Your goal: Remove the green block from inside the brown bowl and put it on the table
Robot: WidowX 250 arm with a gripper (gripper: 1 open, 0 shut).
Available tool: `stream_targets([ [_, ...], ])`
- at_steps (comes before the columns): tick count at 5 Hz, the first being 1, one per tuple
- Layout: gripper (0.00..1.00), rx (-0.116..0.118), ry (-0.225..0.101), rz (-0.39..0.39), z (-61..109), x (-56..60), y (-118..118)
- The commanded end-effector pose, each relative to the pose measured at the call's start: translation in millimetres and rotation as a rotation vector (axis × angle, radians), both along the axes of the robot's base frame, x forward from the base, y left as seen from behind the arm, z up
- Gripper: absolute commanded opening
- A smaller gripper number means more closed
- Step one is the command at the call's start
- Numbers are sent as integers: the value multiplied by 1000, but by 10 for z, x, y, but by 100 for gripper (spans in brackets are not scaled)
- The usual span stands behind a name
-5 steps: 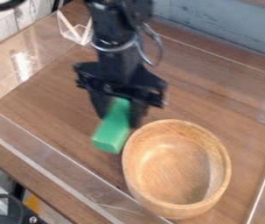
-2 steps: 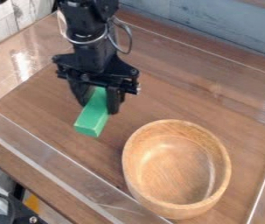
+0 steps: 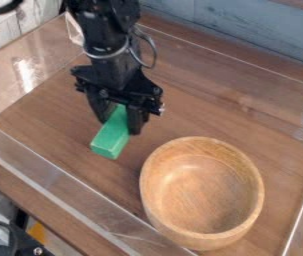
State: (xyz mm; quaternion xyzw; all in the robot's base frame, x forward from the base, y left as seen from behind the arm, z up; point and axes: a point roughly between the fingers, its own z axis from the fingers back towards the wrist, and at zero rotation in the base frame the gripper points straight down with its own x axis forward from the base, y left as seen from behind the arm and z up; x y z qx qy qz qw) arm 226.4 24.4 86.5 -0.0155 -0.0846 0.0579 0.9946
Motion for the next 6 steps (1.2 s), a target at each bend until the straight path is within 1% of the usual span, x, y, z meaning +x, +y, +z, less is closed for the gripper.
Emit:
stream_targets([
  [1,0,16,-32,-32,-8,130,-4],
  [2,0,24,-31,-4,-81,58,44],
  [3,0,26,-37,23,-125,-18,78],
  [4,0,29,-46,38,-140,-85,59],
  [5,0,28,-53,40,-153,-116,-50],
  [6,0,26,-59,23,-27,-43,-69],
])
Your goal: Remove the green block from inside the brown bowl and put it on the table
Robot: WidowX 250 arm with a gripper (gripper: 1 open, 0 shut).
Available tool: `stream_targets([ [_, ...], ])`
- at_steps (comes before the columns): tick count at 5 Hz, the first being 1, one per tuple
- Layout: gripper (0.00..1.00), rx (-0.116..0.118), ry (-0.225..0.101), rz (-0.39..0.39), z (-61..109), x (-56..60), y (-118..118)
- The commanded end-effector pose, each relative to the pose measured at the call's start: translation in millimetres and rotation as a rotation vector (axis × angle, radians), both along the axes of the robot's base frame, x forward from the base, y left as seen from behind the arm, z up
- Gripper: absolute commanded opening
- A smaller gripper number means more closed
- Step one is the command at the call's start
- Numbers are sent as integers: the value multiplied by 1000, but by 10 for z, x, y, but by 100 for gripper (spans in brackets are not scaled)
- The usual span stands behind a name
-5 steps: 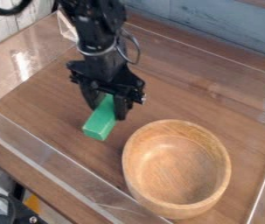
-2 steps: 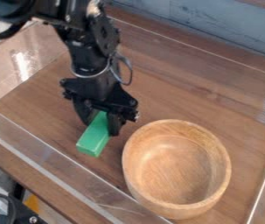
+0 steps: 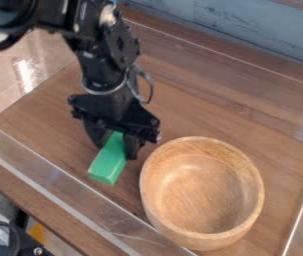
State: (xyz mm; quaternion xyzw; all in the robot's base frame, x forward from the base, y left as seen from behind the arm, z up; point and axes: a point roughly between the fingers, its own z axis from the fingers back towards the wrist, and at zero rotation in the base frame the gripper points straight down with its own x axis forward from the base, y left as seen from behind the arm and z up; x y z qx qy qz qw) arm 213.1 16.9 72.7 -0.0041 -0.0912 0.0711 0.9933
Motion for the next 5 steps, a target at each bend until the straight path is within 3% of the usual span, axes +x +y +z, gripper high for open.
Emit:
stream_targets([
  [1,0,0,-57,-36,245,205,-29],
  [3,0,7,-68,-1,324,135,277],
  [4,0,7,-68,-12,230,96,204],
  [5,100,1,-63,-30,182,26,200],
])
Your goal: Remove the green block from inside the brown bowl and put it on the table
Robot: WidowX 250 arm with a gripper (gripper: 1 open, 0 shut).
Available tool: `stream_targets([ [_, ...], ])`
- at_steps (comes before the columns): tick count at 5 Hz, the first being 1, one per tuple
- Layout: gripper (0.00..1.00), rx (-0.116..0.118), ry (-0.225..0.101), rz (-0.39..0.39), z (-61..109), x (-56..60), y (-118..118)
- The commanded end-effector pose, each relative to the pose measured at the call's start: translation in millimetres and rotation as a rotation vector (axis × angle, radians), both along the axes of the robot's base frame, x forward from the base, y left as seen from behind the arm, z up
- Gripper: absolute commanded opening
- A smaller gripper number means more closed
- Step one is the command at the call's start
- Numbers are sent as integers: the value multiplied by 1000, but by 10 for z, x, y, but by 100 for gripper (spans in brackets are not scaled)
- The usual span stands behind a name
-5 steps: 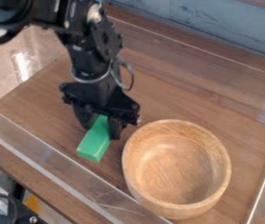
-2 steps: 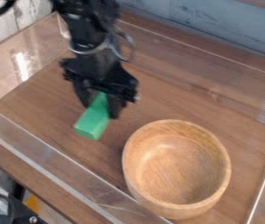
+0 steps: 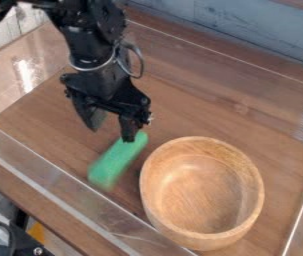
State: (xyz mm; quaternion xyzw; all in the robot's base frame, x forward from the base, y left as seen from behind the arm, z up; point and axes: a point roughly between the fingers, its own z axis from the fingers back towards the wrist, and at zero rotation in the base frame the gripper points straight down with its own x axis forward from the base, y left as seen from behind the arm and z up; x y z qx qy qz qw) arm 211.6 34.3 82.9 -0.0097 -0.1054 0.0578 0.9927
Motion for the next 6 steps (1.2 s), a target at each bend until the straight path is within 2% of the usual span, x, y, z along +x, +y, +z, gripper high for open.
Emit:
stream_targets([
  [1,0,6,-34,-23,22,-5,55],
  [3,0,2,-35,23,40,36,-95],
  [5,0,5,-37,86,-75,83,187],
  [6,0,5,-43,66,37,125,413],
])
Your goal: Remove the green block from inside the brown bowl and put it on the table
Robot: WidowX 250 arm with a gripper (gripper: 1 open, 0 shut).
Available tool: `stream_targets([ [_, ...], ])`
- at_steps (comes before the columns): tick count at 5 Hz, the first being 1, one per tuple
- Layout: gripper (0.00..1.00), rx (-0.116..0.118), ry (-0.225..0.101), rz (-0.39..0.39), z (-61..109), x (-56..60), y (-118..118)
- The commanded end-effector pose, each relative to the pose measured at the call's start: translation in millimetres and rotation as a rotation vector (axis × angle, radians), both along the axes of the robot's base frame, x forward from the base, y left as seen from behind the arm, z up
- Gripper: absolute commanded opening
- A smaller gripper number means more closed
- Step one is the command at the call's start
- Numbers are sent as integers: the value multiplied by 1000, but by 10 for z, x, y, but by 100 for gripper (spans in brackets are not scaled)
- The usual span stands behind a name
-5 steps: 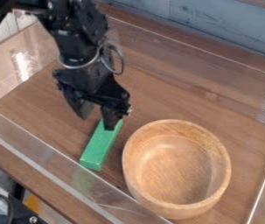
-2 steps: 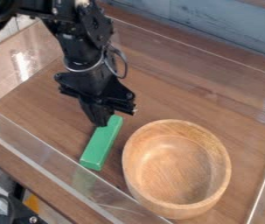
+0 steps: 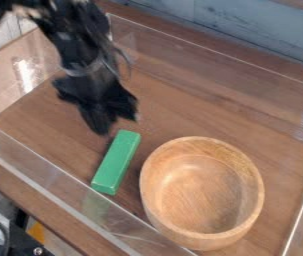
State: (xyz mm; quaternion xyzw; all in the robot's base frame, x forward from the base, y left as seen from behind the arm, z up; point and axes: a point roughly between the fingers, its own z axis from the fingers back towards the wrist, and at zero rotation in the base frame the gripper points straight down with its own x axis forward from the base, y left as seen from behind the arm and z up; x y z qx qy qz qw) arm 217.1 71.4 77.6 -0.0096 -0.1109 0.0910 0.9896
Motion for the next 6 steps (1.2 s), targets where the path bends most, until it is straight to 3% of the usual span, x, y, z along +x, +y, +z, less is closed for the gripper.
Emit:
stream_targets([
  [1,0,10,-66,-13,336,202,298],
  [2,0,9,-75,-10,342,172,394],
  [3,0,6,-62,-15,296,78,384],
  [4,0,6,-50,55,215,66,423],
  [5,100,9,-40,119,206,56,447],
  [6,100,10,-33,171,278,-39,373],
])
